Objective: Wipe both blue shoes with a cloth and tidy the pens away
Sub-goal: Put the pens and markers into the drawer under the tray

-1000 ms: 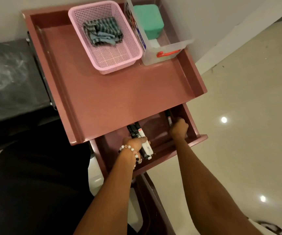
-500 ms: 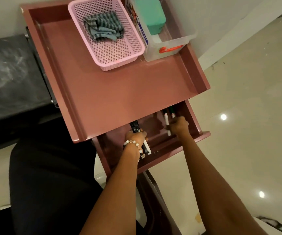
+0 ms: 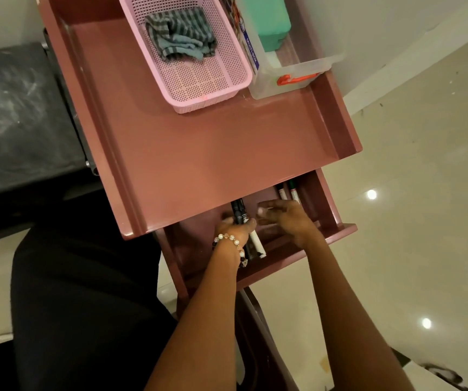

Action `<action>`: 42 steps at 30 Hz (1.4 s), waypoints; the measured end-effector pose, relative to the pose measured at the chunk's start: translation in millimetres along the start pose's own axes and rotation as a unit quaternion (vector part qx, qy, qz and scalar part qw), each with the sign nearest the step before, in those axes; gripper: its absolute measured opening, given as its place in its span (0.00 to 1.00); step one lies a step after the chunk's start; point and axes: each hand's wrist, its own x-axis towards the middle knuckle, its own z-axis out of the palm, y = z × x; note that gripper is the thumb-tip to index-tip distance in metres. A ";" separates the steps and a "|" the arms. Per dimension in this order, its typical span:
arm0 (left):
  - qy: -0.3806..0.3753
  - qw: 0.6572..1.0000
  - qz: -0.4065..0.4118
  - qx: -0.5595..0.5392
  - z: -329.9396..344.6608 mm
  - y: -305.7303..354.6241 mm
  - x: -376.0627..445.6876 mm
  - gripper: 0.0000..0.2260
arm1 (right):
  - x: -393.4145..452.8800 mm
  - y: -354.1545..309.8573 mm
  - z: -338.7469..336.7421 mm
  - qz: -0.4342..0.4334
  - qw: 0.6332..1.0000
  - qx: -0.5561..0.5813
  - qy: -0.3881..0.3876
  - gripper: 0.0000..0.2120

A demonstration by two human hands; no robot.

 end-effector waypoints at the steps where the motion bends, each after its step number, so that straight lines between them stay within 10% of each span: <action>1: 0.006 1.000 0.000 0.004 -1.4 -2.4 2.0 0.17 | -11.9 -0.5 0.3 0.013 0.995 0.051 -0.085 0.14; 7: -0.042 0.998 -0.024 -0.046 -0.6 2.5 -8.2 0.06 | -19.8 -8.1 -7.9 0.007 0.995 0.024 -0.100 0.14; 15: 0.026 0.999 -0.021 0.029 -3.0 11.0 0.6 0.06 | 50.8 6.6 4.0 -0.026 0.929 -0.309 0.200 0.12; 23: 0.019 0.995 0.052 0.086 -6.5 1.8 3.6 0.07 | 47.0 13.4 -15.9 -0.033 0.879 -0.374 0.295 0.13; 27: 0.064 0.994 0.051 0.070 -7.9 0.5 6.1 0.07 | -2.3 -4.1 -4.3 -0.058 0.992 -0.101 0.047 0.13; 30: 0.051 0.997 0.047 0.040 -8.1 -2.2 7.1 0.11 | -42.0 -2.2 10.6 -0.059 0.985 -0.093 -0.134 0.15; 42: 0.073 0.991 0.049 0.099 -12.9 4.0 21.4 0.06 | 42.3 14.6 -0.1 0.038 0.923 -0.317 0.217 0.20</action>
